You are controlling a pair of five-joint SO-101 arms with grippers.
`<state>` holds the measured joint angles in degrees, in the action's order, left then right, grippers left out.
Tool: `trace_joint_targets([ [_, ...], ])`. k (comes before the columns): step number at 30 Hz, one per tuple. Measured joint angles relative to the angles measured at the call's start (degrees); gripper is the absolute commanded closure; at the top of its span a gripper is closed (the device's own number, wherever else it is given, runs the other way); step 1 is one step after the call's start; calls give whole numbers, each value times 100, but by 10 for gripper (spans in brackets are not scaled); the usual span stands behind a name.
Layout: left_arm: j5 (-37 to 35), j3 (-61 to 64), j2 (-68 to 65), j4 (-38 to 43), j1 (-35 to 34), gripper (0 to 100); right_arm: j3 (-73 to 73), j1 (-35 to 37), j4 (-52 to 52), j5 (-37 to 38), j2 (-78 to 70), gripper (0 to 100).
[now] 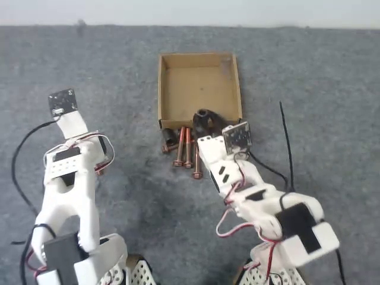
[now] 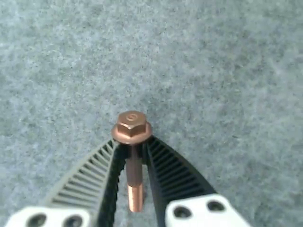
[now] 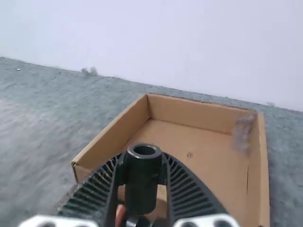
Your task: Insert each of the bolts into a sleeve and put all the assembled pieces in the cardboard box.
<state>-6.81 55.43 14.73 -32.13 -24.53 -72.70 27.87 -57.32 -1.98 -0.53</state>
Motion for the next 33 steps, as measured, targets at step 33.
trace_joint_targets([
  [33, -9, 0, 2084, 1407, 2031, 986, -2110, 62, -941, -9, 1046, 992],
])
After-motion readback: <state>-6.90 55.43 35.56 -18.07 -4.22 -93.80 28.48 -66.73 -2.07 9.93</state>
